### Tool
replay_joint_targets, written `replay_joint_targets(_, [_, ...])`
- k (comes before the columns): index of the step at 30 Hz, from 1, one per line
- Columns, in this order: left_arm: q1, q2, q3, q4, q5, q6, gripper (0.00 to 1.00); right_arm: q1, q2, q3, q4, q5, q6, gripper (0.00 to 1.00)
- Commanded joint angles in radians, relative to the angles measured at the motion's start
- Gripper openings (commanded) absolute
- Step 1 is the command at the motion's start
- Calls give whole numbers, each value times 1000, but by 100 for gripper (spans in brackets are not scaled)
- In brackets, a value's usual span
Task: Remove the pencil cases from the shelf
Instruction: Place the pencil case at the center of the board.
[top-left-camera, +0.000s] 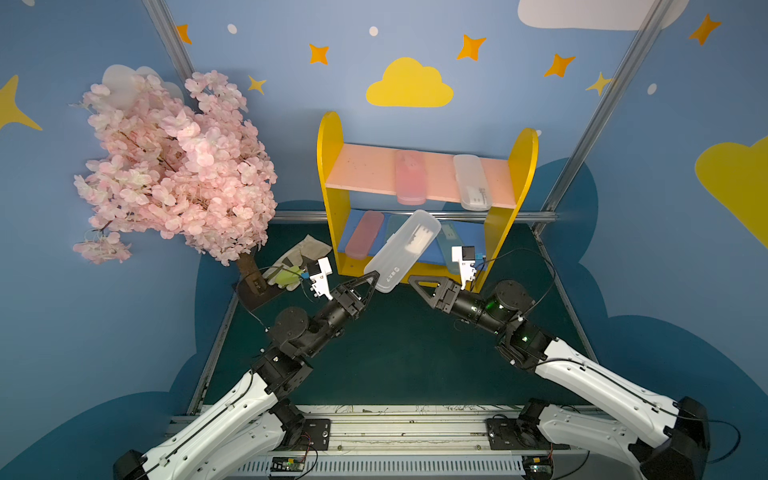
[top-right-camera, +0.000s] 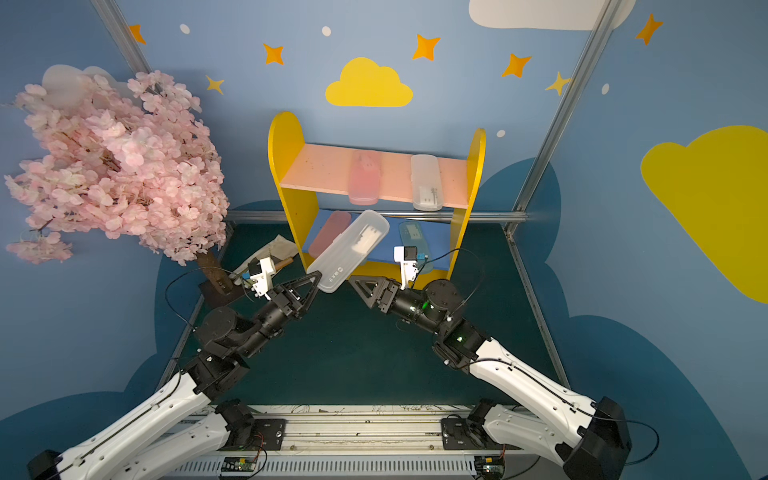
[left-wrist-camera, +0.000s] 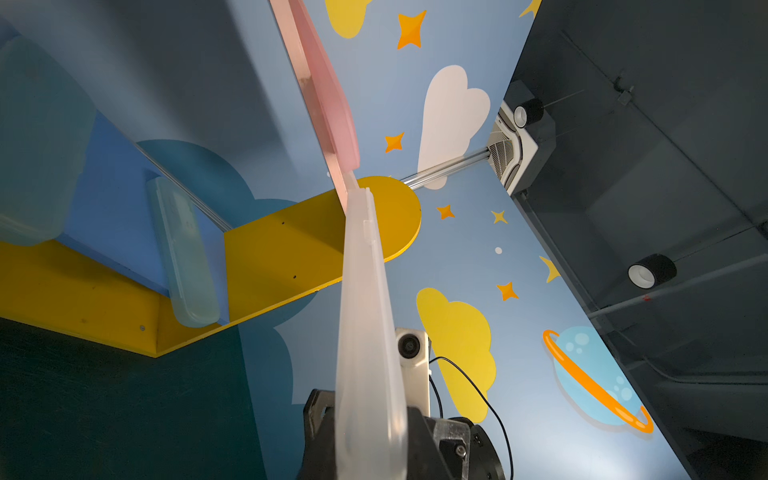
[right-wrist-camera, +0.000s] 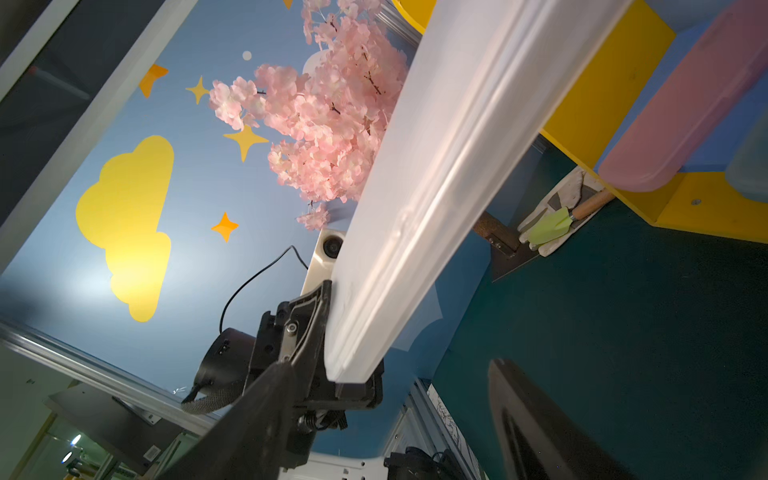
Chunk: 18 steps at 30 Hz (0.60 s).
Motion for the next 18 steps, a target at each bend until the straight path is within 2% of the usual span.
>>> replay_joint_targets(1, [-19, -10, 4, 86, -15, 30, 3, 6, -5, 36, 64, 74, 32, 74])
replay_joint_targets(6, [-42, -13, 1, 93, -14, 37, 3, 6, -13, 32, 48, 162, 81, 68])
replay_joint_targets(14, [-54, -10, -6, 103, -3, 34, 3, 5, 0, 69, 66, 168, 82, 64])
replay_joint_targets(18, [-56, -10, -6, 102, 1, 36, 3, 5, 16, 82, 89, 165, 85, 53])
